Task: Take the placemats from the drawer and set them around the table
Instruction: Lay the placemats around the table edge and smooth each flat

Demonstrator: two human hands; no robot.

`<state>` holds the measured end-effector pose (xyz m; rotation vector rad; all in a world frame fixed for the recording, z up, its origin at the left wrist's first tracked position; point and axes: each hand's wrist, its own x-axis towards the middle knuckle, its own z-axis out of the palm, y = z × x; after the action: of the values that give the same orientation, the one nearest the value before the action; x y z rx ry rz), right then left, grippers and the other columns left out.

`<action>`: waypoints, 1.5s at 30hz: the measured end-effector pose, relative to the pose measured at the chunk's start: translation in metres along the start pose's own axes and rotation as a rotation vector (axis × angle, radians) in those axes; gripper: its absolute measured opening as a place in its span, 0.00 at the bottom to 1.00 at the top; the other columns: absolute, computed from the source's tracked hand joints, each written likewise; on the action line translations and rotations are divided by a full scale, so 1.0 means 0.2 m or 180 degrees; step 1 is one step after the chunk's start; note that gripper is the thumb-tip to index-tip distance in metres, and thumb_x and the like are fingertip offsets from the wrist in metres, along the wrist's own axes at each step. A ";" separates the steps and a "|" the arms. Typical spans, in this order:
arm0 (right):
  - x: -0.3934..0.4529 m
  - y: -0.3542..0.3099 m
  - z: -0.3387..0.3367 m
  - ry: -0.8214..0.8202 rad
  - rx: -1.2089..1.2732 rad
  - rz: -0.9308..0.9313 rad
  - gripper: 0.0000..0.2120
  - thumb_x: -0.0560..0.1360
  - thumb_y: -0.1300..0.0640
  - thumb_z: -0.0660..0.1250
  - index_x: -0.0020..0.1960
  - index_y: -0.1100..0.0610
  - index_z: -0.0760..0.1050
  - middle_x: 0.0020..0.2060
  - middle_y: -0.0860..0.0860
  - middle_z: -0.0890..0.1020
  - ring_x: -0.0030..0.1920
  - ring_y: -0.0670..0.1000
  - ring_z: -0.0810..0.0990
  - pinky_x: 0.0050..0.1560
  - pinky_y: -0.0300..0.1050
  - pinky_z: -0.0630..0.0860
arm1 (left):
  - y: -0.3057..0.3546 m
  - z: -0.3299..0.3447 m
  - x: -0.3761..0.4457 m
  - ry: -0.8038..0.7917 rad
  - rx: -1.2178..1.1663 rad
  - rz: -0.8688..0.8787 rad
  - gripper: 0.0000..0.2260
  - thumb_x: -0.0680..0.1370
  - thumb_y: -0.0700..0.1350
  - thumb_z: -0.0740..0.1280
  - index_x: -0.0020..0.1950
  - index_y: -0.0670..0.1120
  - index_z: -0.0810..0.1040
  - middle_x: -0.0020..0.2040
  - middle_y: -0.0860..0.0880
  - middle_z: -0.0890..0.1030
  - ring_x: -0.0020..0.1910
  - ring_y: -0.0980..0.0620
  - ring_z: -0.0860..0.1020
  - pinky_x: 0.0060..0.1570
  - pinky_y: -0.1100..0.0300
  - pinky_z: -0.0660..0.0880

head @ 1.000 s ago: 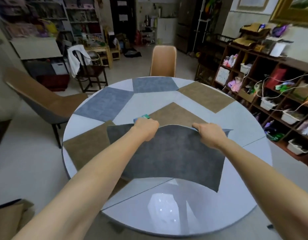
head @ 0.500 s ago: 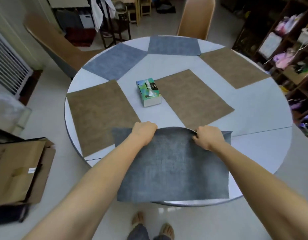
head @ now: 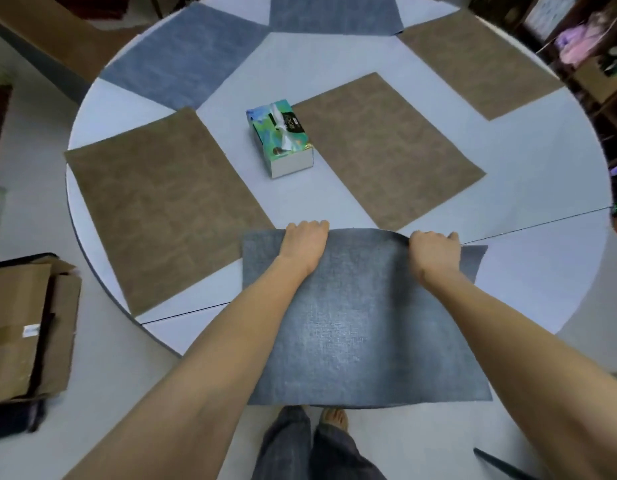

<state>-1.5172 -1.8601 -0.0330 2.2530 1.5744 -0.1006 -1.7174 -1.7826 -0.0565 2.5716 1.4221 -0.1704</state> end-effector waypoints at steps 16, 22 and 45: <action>0.24 0.10 0.18 0.0050 0.0497 0.0317 0.15 0.73 0.69 0.54 0.57 0.62 0.71 0.52 0.59 0.78 0.57 0.61 0.74 0.70 0.53 0.60 | 0.09 0.16 0.31 -0.0103 -0.1428 -0.0130 0.06 0.79 0.37 0.63 0.50 0.39 0.79 0.52 0.41 0.77 0.53 0.43 0.75 0.52 0.54 0.70; 0.28 0.11 0.21 0.0103 0.0530 0.0482 0.15 0.73 0.70 0.54 0.55 0.63 0.72 0.51 0.60 0.79 0.57 0.61 0.74 0.69 0.53 0.61 | 0.13 0.20 0.34 -0.0054 -0.1627 -0.0144 0.05 0.77 0.35 0.65 0.50 0.38 0.80 0.52 0.41 0.77 0.52 0.45 0.75 0.52 0.56 0.71; 0.36 0.08 0.26 0.0346 0.0741 0.0540 0.17 0.75 0.68 0.53 0.62 0.63 0.69 0.60 0.63 0.73 0.66 0.62 0.66 0.76 0.57 0.49 | 0.13 0.19 0.38 -0.0050 -0.1557 -0.0329 0.07 0.76 0.37 0.68 0.54 0.40 0.78 0.55 0.41 0.75 0.56 0.42 0.73 0.57 0.51 0.71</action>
<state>-1.4680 -1.8201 -0.0970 2.6031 1.4831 -0.1222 -1.6549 -1.7417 -0.1059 2.0987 1.3847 0.1288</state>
